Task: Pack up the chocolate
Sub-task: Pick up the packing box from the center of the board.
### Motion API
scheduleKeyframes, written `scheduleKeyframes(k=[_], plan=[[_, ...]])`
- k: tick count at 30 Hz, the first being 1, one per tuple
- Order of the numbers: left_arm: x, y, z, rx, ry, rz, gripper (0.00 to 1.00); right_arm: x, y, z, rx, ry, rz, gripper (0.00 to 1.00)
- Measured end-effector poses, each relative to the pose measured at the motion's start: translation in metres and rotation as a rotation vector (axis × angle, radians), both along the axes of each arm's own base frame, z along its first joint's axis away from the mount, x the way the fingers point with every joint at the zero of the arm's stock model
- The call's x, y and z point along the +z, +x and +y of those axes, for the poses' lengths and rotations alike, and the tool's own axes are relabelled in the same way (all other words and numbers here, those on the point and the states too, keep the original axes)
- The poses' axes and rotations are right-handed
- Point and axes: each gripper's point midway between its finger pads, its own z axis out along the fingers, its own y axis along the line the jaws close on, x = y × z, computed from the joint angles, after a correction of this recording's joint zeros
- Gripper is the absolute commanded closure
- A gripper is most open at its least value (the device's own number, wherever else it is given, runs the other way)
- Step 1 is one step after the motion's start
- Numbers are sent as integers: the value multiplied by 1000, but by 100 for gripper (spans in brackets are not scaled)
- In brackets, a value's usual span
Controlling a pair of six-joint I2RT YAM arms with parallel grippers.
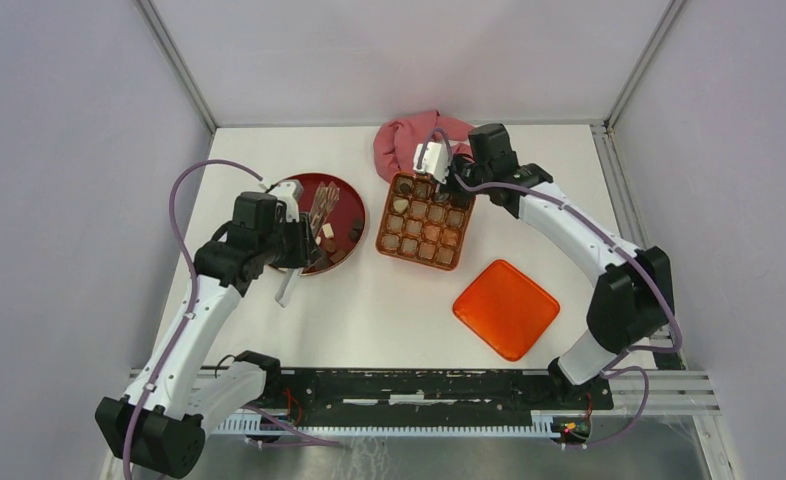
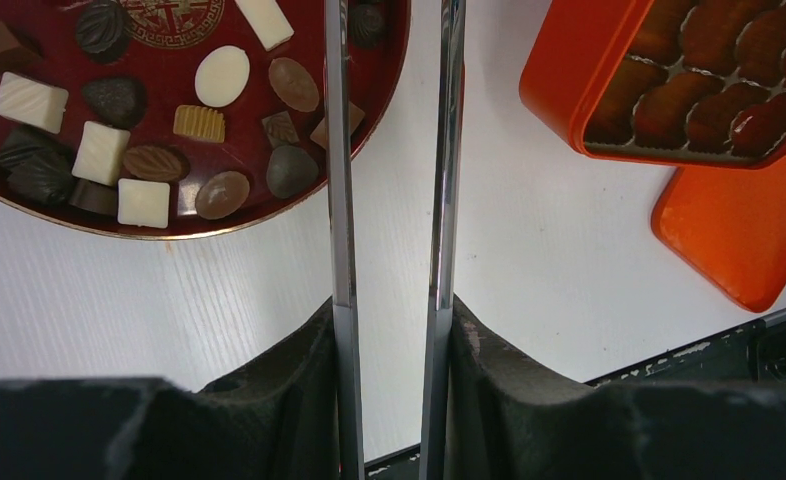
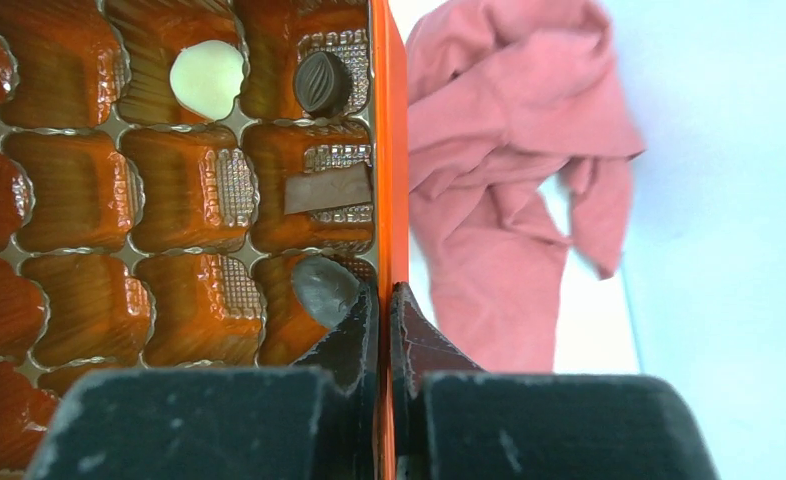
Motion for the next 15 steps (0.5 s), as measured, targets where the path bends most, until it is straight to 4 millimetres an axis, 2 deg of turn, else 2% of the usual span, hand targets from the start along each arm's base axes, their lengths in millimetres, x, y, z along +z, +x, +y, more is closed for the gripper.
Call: scheduleKeyframes(k=[3,6,11,15], plan=[[3,-1,0,-2,-5,-11,98,31,-9,11,20,16,-89,100],[6,-2,-1,-7,-12,-21,98,39,-14,19,34,24,-113,100],[8,-4,-4,-22,-29,-25,98,30,-15,21,31,16,-91,100],[9,-6,-8,-39,-45,-22,98,8,-12,23,22,3,-32,100]])
